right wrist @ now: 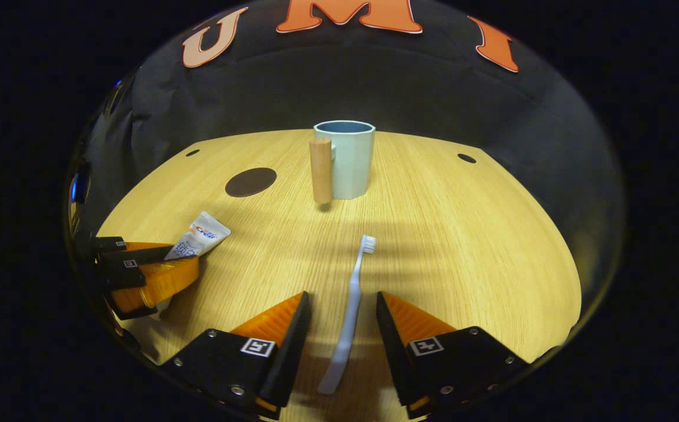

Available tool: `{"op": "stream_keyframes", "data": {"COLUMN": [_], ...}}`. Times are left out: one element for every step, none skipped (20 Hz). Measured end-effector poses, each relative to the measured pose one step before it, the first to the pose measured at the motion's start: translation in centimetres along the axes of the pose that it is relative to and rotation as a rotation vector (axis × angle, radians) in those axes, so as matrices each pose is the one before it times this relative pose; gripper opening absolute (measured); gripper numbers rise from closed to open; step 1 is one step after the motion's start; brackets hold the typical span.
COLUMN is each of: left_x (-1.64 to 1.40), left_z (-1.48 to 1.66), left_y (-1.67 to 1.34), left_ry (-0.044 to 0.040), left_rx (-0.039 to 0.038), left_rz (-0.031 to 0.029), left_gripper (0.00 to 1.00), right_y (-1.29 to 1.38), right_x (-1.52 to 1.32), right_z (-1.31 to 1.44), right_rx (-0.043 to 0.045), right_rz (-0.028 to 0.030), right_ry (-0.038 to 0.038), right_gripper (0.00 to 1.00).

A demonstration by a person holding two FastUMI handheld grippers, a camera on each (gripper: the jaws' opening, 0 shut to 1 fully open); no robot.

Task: Put the toothbrush and toothpaste on the desktop into the cup, then pick up the cup and place it on the coaster on the desktop.

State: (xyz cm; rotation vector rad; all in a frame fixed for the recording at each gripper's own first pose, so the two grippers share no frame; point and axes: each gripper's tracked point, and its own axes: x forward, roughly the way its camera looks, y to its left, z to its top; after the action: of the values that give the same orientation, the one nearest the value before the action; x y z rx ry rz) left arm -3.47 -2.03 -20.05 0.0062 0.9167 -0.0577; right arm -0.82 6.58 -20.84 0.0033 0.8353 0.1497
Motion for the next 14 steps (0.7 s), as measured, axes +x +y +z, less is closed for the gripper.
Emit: {"op": "stream_keyframes", "data": {"left_x": [-0.129, 0.151, -0.032, 0.065, 0.179, 0.006, -0.139, 0.150, 0.053, -0.100, -0.040, 0.025, -0.020, -0.075], "left_z": [0.020, 0.129, 0.237, 0.046, 0.145, -0.033, -0.001, 0.022, -0.138, 0.127, -0.035, 0.065, 0.052, 0.153], "left_y": [0.177, 0.110, -0.029, 0.027, -0.059, -0.264, -0.232, 0.035, -0.012, 0.088, 0.070, -0.011, 0.082, 0.072], "left_ry": [-0.00140, -0.00179, -0.01017, 0.00456, -0.01108, 0.00403, -0.00487, -0.00050, -0.00181, -0.00018, 0.00011, 0.00080, -0.00055, -0.00215], "left_rx": [-0.00401, -0.00214, -0.00216, 0.00309, -0.00304, -0.00296, -0.00092, -0.00851, -0.00453, -0.00290, -0.00161, -0.00146, -0.00251, -0.00248], "left_rz": [-0.00117, -0.00295, -0.00087, -0.00972, -0.00422, -0.01314, -0.00678, -0.00010, -0.00109, 0.00129, 0.00074, -0.00247, -0.00221, 0.00023], "left_gripper": [0.43, 0.38, 0.35, 0.30, 0.33, 0.31, 0.29, 0.29, 0.29, 0.29, 0.29, 0.28, 0.30, 0.29], "right_y": [0.015, -0.145, -0.139, -0.112, -0.123, -0.205, -0.089, 0.124, -0.075, 0.050, -0.059, -0.098, -0.002, -0.051], "right_x": [0.187, 0.011, 0.098, 0.058, 0.024, 0.209, -0.025, 0.187, 0.093, 0.181, 0.079, 0.054, 0.118, 0.112], "right_z": [-0.155, 0.108, -0.052, 0.107, 0.053, 0.225, 0.245, 0.202, -0.047, 0.138, 0.008, 0.226, 0.172, 0.127], "right_rx": [-0.00130, -0.00045, 0.00077, 0.00203, 0.00128, -0.00014, 0.01144, 0.00931, 0.00782, 0.01276, 0.00405, 0.01831, 0.01166, -0.00270], "right_rz": [0.00226, -0.00346, -0.00170, -0.00401, -0.00639, -0.00494, -0.00345, 0.00370, 0.00520, 0.00665, 0.00744, -0.00081, -0.00085, -0.00119], "right_ry": [0.00097, -0.00179, 0.00474, -0.00144, 0.00305, -0.00328, 0.00244, -0.00027, -0.00047, 0.00105, -0.00576, -0.01408, -0.01266, -0.01049], "right_gripper": [0.64, 0.57, 0.53, 0.44, 0.39, 0.27, 0.23, 0.16, 0.14, 0.09, 0.08, 0.07, 0.07, 0.07]}}
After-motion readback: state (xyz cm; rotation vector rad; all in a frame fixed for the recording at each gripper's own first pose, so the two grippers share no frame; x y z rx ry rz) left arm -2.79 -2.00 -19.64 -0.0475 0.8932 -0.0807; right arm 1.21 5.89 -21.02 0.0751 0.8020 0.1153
